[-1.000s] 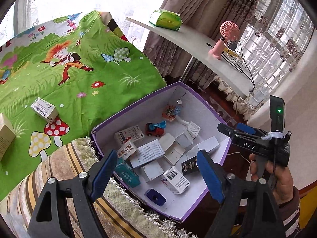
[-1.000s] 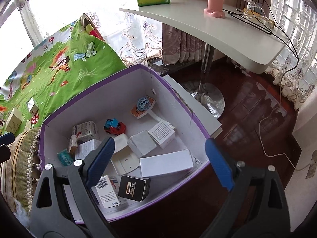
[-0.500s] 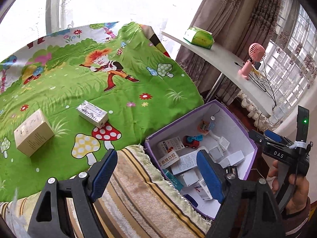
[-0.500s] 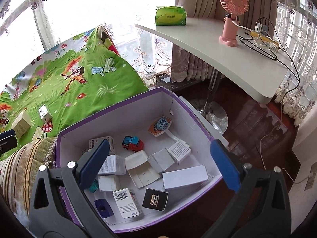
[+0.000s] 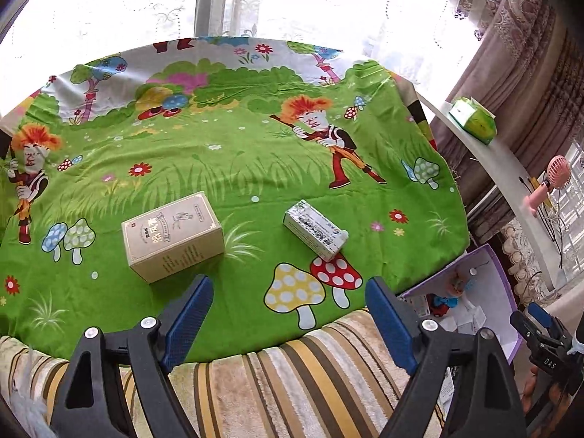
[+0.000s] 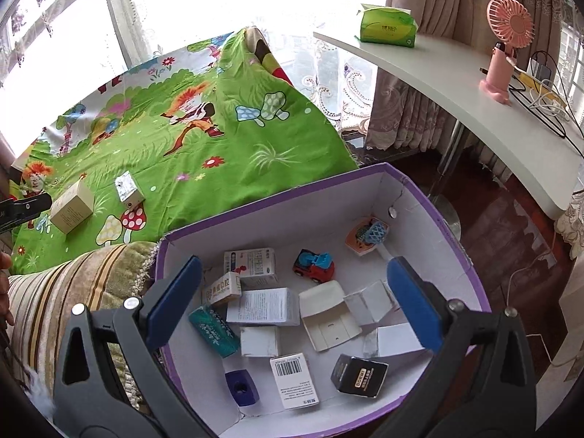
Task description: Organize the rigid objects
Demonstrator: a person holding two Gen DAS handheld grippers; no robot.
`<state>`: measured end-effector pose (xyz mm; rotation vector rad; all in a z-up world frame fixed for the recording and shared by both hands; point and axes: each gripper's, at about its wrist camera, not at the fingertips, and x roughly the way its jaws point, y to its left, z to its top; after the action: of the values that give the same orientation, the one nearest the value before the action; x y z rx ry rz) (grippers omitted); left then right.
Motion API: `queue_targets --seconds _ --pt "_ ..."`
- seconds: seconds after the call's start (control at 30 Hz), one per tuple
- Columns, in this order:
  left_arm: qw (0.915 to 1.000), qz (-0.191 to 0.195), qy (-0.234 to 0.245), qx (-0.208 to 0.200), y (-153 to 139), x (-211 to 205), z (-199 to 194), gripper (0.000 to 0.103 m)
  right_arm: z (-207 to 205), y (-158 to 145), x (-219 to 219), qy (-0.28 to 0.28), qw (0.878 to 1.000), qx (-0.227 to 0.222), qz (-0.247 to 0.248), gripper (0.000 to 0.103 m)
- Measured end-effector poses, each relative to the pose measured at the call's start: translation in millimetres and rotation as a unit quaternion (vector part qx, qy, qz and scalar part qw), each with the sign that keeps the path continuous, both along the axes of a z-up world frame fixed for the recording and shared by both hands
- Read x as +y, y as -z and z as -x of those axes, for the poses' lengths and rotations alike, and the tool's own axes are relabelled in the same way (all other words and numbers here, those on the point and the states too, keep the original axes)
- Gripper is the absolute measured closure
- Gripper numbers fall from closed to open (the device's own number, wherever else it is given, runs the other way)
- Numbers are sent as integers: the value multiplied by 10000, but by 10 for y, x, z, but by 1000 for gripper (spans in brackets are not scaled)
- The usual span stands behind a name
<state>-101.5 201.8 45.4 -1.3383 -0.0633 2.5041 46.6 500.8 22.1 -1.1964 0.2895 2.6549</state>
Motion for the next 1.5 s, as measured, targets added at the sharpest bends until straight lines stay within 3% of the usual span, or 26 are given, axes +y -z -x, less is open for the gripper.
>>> queue_targets --seconds 0.1,0.23,0.63,1.2,1.3,1.5 --pt "9994 -11 -313 -145 28 -170 161 15 127 -45 -140 -228 9997 60 -41 1" --pt "9962 -79 -813 -297 54 -397 392 0 341 -92 -327 -484 9987 115 -56 1" --pt "9823 -36 -1688 -816 357 -739 926 0 1096 -54 -1070 -1639 9864 150 -42 1" --pt "9748 189 -1855 -1225 741 -684 1140 0 1943 510 -1696 -2482 9675 -468 -143 4" --pt "9757 231 -1841 -1166 739 -686 1142 0 2038 585 -1720 -2499 9664 -582 -157 14" --pt "9789 253 -1748 -1028 732 -674 1122 1 2162 652 -1702 -2474 9664 -689 -87 24"
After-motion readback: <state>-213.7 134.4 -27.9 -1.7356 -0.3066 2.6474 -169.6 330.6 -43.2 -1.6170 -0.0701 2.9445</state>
